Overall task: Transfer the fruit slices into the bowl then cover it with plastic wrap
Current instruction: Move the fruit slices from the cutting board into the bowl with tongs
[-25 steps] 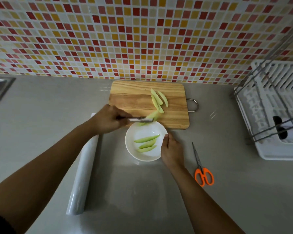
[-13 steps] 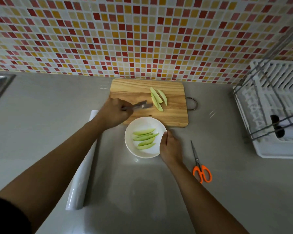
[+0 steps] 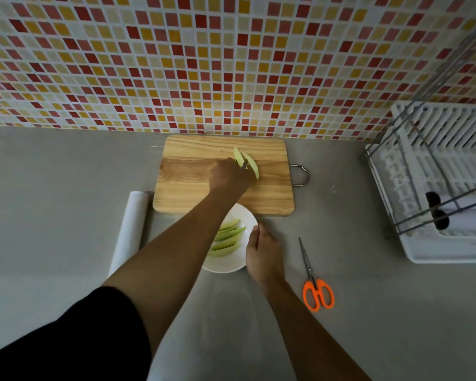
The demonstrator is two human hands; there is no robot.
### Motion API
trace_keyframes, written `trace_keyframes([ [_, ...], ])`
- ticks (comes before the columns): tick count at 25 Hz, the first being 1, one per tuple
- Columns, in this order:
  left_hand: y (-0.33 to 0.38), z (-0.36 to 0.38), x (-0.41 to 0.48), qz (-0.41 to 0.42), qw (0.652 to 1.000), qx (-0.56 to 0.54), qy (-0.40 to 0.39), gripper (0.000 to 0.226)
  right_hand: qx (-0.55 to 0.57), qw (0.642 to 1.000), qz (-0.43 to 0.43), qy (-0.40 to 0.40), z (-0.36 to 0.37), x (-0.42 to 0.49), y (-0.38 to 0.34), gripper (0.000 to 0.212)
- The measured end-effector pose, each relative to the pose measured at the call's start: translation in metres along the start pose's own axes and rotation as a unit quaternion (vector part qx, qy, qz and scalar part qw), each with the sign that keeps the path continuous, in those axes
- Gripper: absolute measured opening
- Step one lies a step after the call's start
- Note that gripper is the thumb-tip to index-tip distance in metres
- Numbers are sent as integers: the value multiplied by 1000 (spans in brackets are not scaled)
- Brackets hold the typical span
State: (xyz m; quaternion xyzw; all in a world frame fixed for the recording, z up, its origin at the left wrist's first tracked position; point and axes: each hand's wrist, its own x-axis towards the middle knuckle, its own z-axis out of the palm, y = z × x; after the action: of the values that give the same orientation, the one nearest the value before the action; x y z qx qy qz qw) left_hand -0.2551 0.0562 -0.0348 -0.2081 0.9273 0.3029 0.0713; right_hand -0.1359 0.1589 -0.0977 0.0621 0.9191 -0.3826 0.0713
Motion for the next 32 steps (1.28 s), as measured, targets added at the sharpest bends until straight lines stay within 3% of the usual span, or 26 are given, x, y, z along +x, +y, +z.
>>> trace_keyframes([
  [5,4,7,-7,72,976,206,24,26,3,1000,4,-12,0,0,0,38],
  [11,-33,-15,8,143,945,293,21,30,1,1000,-13,6,0,-1,1,36],
  [17,-61,-32,12,117,987,114,8,29,19,1000,-9,-4,-2,-1,-1,36],
  [20,-68,-52,7,147,987,59,12,29,23,1000,1,-12,-2,-1,-2,38],
  [23,-85,-77,-21,201,977,-18,-65,20,43,999,8,-15,-2,-2,-2,40],
  [26,-114,-87,-63,212,970,12,-120,20,54,998,12,-17,-3,-2,0,42],
  [32,-125,-72,-94,222,944,208,-129,35,52,999,11,-12,-3,-1,0,40],
])
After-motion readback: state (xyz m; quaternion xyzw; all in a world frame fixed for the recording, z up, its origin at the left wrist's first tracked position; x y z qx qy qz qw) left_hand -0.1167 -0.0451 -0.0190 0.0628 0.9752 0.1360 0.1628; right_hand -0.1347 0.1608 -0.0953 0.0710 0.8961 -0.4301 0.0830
